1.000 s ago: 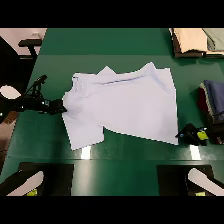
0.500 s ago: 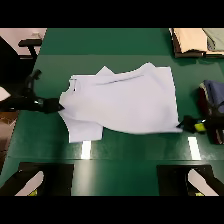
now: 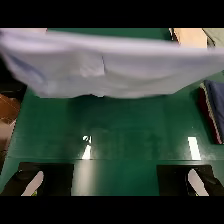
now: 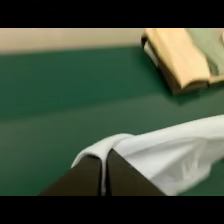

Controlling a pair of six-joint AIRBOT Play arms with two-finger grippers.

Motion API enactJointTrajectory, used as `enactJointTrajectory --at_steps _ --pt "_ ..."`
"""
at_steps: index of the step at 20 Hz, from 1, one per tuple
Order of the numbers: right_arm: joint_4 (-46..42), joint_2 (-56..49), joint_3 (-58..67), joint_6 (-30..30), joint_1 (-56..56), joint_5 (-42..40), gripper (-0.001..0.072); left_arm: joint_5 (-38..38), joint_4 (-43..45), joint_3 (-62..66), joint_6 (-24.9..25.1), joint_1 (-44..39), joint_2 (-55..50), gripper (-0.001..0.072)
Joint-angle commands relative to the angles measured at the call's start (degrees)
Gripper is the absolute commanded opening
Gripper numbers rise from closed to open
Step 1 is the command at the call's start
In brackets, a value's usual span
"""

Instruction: Fold the shirts.

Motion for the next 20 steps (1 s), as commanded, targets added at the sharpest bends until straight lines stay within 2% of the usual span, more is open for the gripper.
enactJointTrajectory --at_steps 1,5,8,11,14,18,20 --pt "-0.15 -0.96 18.91 0.11 -1.86 4.96 0.0018 0.87 3.85 19.45 -6.23 0.0 0.48 0.0032" --pt "-0.22 -4.92 31.23 1.29 -4.94 10.97 0.0018 -0.2 4.9 27.34 -7.98 0.0 0.48 0.0031" --pt "-0.07 -6.14 30.45 2.75 -6.25 13.7 0.0017 -4.61 5.9 24.61 -8.92 0.0 0.2 0.0032" --pt "0.37 -7.15 21.35 3.93 -6.14 14.16 0.0017 -8.5 5.81 11.58 -9.31 0.0 -0.81 0.0032" --pt "-0.5 -12.66 13.09 4.09 -2.16 16.72 0.0016 -10.21 5.68 -3.56 -8.41 0.0 -5.31 0.0033" --pt "-13.09 -23.98 2.08 4.13 9.66 14.47 0.0017 -6.64 5.44 -22.08 -6.4 0.0 -16.02 0.0033" --pt "-15.13 -31.12 -0.96 4.15 12.68 11.93 0.0017 -2.4 5.27 -26.32 -5.79 0.0 -22.21 0.0033"
